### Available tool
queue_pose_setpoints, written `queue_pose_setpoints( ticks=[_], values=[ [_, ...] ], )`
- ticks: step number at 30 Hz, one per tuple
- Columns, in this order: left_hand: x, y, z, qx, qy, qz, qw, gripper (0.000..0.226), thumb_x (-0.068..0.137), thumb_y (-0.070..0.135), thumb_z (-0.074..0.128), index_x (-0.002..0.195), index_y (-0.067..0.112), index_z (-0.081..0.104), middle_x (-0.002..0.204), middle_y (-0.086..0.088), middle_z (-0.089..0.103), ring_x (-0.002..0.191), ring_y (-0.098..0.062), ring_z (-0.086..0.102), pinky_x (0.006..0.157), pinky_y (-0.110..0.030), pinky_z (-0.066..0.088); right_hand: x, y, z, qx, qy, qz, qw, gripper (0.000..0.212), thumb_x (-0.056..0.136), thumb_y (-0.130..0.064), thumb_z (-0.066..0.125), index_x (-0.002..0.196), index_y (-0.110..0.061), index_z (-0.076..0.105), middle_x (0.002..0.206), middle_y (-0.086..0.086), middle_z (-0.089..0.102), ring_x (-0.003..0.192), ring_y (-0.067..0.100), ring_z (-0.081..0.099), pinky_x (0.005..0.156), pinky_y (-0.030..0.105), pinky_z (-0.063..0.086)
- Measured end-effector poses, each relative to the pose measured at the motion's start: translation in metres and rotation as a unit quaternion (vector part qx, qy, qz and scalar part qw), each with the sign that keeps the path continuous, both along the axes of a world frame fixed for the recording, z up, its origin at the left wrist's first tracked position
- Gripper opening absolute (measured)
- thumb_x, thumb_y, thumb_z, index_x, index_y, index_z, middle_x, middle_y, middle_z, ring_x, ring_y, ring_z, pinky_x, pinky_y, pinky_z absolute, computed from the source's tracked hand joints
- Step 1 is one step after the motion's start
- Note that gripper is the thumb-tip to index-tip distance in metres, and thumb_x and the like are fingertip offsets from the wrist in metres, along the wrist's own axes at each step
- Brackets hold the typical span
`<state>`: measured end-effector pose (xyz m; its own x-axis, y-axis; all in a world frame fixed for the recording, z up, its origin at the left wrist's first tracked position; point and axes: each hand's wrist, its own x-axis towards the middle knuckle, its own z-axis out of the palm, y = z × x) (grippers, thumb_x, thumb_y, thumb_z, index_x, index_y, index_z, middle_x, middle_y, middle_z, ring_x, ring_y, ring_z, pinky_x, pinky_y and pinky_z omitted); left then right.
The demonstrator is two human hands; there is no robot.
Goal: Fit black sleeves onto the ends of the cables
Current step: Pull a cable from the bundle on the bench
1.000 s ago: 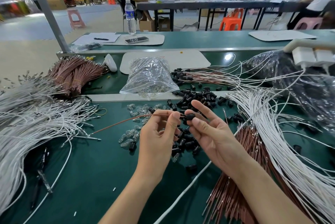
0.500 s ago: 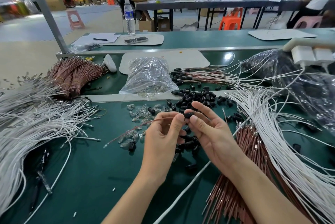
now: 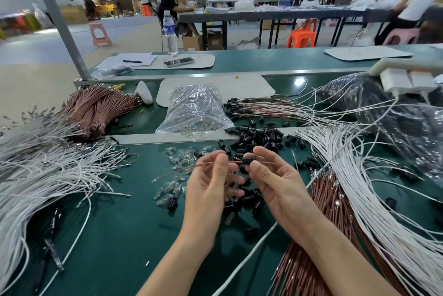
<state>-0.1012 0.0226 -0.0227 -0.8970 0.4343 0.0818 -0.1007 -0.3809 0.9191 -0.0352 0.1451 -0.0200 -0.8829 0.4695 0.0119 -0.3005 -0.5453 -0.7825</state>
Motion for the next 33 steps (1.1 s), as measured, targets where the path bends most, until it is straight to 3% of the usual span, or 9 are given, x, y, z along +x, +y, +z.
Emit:
queue_pose_setpoints(
  ticks=[3,7,11,14,18,23,27,29,33],
  values=[
    [-0.009,-0.004,-0.001,-0.01,-0.01,0.048,0.999,0.033,0.092,0.038,0.061,0.099,0.006,0.063,0.082,-0.002,0.071,0.068,-0.016,0.067,0.059,-0.027,0.057,0.0,0.005,-0.001,-0.027,-0.005,-0.006,1.0,0.037,0.055,-0.015,0.085,0.092,-0.019,0.084,0.091,0.003,0.076,0.081,0.009,0.072,0.072,0.016,0.057],
    [0.005,0.004,-0.004,-0.049,0.029,-0.019,0.998,0.021,0.088,0.042,0.064,0.084,0.022,0.071,0.076,0.0,0.07,0.062,-0.015,0.065,0.056,-0.026,0.056,-0.002,-0.003,-0.005,-0.001,-0.011,0.024,1.0,0.033,0.062,-0.018,0.083,0.095,-0.017,0.083,0.092,0.007,0.077,0.079,0.013,0.072,0.067,0.021,0.058],
    [-0.005,-0.001,0.0,-0.017,-0.026,-0.001,1.0,0.028,0.086,0.039,0.066,0.097,0.013,0.066,0.079,-0.001,0.071,0.062,-0.013,0.065,0.056,-0.025,0.056,-0.001,0.004,-0.002,-0.02,-0.012,-0.004,1.0,0.028,0.063,-0.013,0.082,0.091,-0.015,0.083,0.089,0.006,0.077,0.076,0.01,0.072,0.071,0.016,0.057],
    [-0.016,-0.008,0.001,0.026,-0.077,0.018,0.997,0.024,0.084,0.03,0.069,0.093,0.007,0.068,0.078,-0.004,0.07,0.061,-0.01,0.064,0.055,-0.021,0.056,0.001,0.009,-0.002,-0.033,-0.013,-0.019,0.999,0.027,0.066,-0.007,0.077,0.091,-0.014,0.083,0.091,0.006,0.077,0.081,0.01,0.073,0.074,0.015,0.057],
    [-0.002,0.002,-0.002,-0.002,-0.057,-0.06,0.997,0.018,0.077,0.033,0.075,0.083,0.016,0.078,0.078,-0.01,0.07,0.063,-0.014,0.066,0.056,-0.023,0.056,-0.001,-0.003,-0.004,0.046,-0.017,0.003,0.999,0.029,0.065,-0.017,0.081,0.094,-0.017,0.083,0.092,0.006,0.078,0.086,0.013,0.073,0.075,0.018,0.057],
    [-0.01,-0.001,-0.004,-0.017,-0.067,-0.019,0.997,0.03,0.08,0.031,0.073,0.097,0.006,0.071,0.082,-0.008,0.07,0.065,-0.014,0.066,0.059,-0.023,0.057,0.002,0.01,-0.003,0.057,-0.024,-0.037,0.997,0.036,0.058,-0.024,0.085,0.094,-0.021,0.083,0.09,0.001,0.078,0.086,0.008,0.072,0.079,0.016,0.055],
    [-0.01,-0.003,-0.007,-0.039,-0.038,-0.028,0.998,0.017,0.083,0.032,0.072,0.086,0.016,0.077,0.082,-0.006,0.07,0.066,-0.015,0.065,0.059,-0.023,0.056,0.004,0.015,-0.002,0.078,-0.025,-0.043,0.996,0.033,0.065,-0.023,0.081,0.098,-0.021,0.083,0.099,0.003,0.078,0.094,0.012,0.072,0.085,0.019,0.056],
    [-0.008,-0.003,-0.008,-0.059,-0.006,-0.033,0.998,0.017,0.085,0.034,0.07,0.088,0.019,0.077,0.083,-0.007,0.072,0.066,-0.017,0.066,0.059,-0.025,0.057,0.005,0.022,-0.001,0.041,-0.009,-0.061,0.997,0.029,0.073,-0.012,0.076,0.1,-0.016,0.082,0.103,0.007,0.077,0.097,0.015,0.072,0.085,0.021,0.057],
    [-0.002,-0.007,-0.01,-0.119,0.113,-0.028,0.986,0.02,0.089,0.043,0.062,0.096,0.027,0.073,0.082,-0.006,0.072,0.067,-0.023,0.069,0.061,-0.028,0.058,0.012,0.051,0.005,-0.067,0.043,-0.092,0.993,0.049,0.085,0.005,0.058,0.129,-0.013,0.067,0.109,0.016,0.072,0.109,0.028,0.071,0.09,0.032,0.059]
  ],
)
